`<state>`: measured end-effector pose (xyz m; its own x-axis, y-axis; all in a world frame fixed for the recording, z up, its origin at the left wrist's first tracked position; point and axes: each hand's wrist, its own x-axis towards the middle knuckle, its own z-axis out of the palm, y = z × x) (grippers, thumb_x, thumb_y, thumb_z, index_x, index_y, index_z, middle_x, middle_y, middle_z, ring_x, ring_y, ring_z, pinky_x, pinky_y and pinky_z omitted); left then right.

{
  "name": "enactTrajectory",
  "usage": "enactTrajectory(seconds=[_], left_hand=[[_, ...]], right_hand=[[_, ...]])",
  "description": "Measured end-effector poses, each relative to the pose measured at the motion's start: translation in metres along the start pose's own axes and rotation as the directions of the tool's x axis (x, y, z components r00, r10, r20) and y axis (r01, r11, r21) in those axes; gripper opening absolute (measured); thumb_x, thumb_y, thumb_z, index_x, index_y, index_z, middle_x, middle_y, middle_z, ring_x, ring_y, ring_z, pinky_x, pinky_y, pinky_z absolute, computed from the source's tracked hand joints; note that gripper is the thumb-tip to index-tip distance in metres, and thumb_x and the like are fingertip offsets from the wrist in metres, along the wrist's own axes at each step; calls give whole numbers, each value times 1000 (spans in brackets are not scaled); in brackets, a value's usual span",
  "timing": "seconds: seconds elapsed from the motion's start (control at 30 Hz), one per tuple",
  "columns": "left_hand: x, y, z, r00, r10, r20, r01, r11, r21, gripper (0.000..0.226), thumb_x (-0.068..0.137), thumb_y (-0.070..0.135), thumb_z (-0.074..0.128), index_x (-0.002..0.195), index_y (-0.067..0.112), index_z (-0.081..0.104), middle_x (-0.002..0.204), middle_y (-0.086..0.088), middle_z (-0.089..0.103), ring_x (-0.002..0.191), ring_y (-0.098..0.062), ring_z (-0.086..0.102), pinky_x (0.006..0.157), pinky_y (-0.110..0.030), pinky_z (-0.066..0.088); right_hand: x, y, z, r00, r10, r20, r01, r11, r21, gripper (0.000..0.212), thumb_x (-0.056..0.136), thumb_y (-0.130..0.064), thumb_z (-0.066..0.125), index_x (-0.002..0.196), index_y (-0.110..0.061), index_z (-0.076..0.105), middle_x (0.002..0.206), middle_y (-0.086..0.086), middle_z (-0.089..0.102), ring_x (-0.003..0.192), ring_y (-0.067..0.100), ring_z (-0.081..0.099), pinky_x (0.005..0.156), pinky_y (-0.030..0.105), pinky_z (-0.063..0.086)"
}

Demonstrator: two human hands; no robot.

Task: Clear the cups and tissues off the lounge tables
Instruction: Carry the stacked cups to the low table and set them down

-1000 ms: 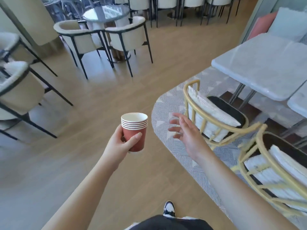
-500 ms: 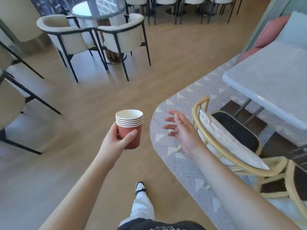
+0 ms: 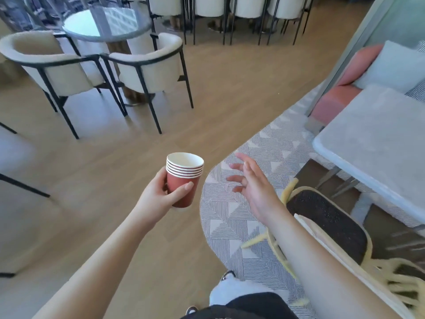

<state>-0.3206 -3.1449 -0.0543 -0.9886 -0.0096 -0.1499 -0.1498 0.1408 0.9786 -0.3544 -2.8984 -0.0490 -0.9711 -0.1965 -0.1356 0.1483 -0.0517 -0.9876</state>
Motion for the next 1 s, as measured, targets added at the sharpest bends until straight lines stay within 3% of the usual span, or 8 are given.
enactTrajectory(seconds=[0.17, 0.33, 0.43, 0.6, 0.87, 1.0], left_hand=[[103, 13, -2, 999, 20, 27, -21, 999, 32, 60, 64, 65, 76, 120, 49, 60, 114, 21, 73, 101, 0, 69, 73, -13, 53], [212, 31, 27, 999, 3, 54, -3, 1000, 11, 68, 62, 65, 75, 123, 39, 60, 112, 18, 75, 102, 1, 70, 77, -13, 53], [268, 50, 41, 997, -2, 80, 0, 1000, 20, 65, 65, 64, 73, 122, 36, 60, 109, 21, 75, 99, 4, 70, 75, -10, 52], [353, 79, 49, 995, 15, 103, -17, 1000, 16, 61, 68, 63, 74, 122, 39, 60, 111, 22, 75, 101, 3, 71, 75, -11, 54], [491, 79, 45, 990, 3, 138, -3, 1000, 1, 74, 67, 65, 74, 130, 31, 60, 116, 11, 76, 105, -7, 72, 76, -19, 56], [567, 82, 35, 982, 19, 187, -17, 1000, -11, 66, 68, 64, 74, 126, 35, 60, 111, 18, 76, 100, -1, 72, 74, -15, 55]], right_hand=[[87, 0, -23, 999, -11, -41, 10, 999, -30, 40, 91, -67, 48, 128, -54, 57, 125, -4, 59, 103, 16, 69, 77, 29, 51], [183, -5, -65, 999, -23, -45, 22, 1000, -9, 49, 86, -77, 50, 131, -59, 52, 125, -8, 60, 104, 13, 67, 79, 28, 52], [236, -21, -85, 998, -38, -57, 38, 999, -2, 48, 89, -74, 48, 134, -58, 49, 125, -15, 62, 107, 14, 66, 83, 31, 50], [312, -45, -107, 990, -28, -142, 36, 998, 48, 42, 91, -69, 48, 130, -55, 54, 125, -9, 64, 103, 13, 69, 74, 25, 52], [425, -54, -131, 976, 9, -217, 8, 997, 77, 32, 95, -63, 46, 124, -58, 57, 119, -11, 68, 102, 12, 70, 74, 24, 54], [496, -61, -133, 967, 24, -252, -4, 997, 79, 33, 97, -57, 43, 127, -52, 56, 120, -7, 66, 99, 11, 70, 73, 24, 54]])
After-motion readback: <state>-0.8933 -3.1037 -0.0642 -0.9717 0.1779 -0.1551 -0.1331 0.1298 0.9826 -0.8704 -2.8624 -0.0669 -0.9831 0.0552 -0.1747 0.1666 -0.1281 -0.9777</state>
